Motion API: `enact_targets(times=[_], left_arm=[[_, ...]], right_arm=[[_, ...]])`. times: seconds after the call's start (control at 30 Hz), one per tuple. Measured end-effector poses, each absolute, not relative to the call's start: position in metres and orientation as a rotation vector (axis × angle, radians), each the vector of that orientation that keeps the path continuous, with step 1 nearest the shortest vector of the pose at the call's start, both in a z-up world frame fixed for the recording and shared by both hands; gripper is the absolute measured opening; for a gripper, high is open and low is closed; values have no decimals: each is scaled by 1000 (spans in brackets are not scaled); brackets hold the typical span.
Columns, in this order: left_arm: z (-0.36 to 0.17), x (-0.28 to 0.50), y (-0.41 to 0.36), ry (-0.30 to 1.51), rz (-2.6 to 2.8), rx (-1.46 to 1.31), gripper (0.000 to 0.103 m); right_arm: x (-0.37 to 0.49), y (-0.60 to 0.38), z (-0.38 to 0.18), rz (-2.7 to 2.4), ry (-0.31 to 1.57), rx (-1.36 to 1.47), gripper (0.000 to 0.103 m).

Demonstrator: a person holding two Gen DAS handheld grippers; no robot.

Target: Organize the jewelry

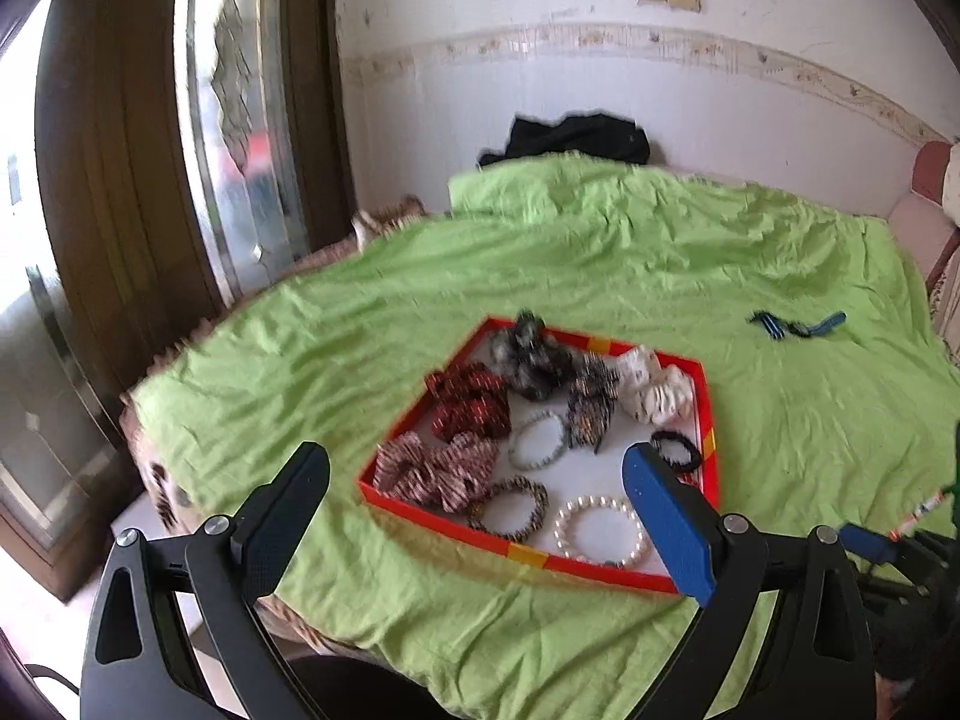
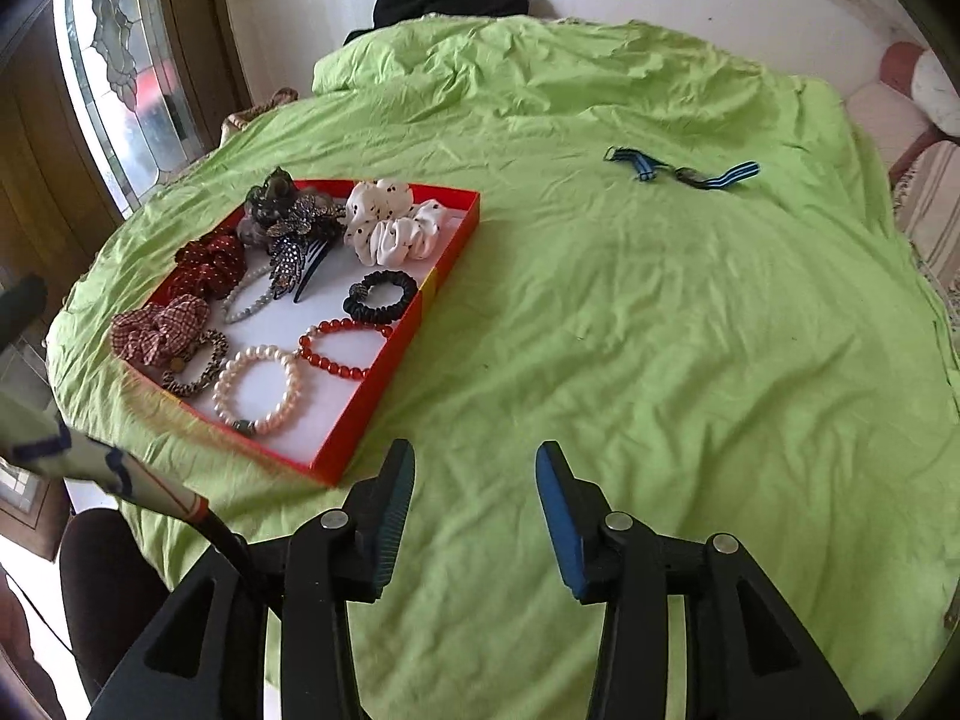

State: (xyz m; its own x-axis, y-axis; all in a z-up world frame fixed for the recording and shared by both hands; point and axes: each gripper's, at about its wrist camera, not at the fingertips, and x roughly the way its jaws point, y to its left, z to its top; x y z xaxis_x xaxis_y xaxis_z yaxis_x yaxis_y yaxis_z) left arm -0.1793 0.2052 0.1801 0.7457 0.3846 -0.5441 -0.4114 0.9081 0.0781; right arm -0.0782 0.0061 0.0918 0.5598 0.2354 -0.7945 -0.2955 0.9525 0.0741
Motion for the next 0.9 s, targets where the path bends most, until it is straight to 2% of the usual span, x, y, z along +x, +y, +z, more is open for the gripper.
enact_targets(times=[0.27, 0.9], left_arm=[[205, -205, 182, 494, 401, -18, 100], [164, -199, 182, 748, 293, -139, 100]], right_arm=[[-110, -7, 104, 289, 872, -56, 53], [-127, -17, 100, 195, 860, -49, 60]])
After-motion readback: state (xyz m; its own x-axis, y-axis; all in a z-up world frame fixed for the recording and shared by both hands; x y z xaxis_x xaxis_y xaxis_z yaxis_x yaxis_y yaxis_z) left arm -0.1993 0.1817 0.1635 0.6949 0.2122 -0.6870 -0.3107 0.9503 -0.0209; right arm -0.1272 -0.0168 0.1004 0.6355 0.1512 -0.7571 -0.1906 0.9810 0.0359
